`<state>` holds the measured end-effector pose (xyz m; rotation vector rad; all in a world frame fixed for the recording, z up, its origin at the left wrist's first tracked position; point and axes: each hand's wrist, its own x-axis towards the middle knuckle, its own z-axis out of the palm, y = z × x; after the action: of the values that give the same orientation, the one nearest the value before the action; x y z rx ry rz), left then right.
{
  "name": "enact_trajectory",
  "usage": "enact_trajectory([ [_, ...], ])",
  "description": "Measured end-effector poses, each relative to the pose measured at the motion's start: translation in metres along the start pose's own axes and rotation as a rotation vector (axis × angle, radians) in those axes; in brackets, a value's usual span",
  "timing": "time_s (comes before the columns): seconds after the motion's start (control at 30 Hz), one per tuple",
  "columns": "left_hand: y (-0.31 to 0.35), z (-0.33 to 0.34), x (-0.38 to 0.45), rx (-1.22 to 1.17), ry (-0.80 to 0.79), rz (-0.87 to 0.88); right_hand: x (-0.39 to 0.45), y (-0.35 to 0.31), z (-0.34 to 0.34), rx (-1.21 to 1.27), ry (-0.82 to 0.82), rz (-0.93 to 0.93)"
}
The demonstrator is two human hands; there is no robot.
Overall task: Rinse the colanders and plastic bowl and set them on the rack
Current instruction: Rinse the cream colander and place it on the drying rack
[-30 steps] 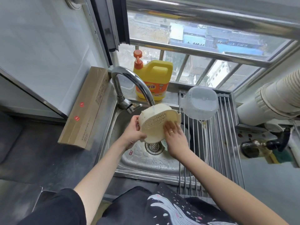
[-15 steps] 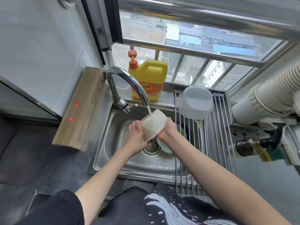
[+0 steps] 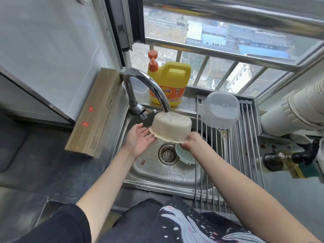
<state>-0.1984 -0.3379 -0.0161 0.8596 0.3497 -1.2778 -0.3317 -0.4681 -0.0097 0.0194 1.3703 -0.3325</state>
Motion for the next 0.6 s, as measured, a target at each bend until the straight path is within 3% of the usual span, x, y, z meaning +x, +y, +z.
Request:
enact_trajectory([
  [0.23, -0.002, 0.01, 0.0, -0.034, -0.032, -0.058, 0.003, 0.006, -0.008, 0.117, -0.045, 0.0],
  [0.37, -0.002, 0.014, -0.003, -0.023, -0.04, -0.077, 0.021, 0.014, -0.018, 0.114, 0.045, -0.005],
  [0.6, -0.004, 0.004, -0.003, 0.301, 0.002, -0.135, 0.03, 0.019, -0.04, -0.093, -0.025, 0.046],
])
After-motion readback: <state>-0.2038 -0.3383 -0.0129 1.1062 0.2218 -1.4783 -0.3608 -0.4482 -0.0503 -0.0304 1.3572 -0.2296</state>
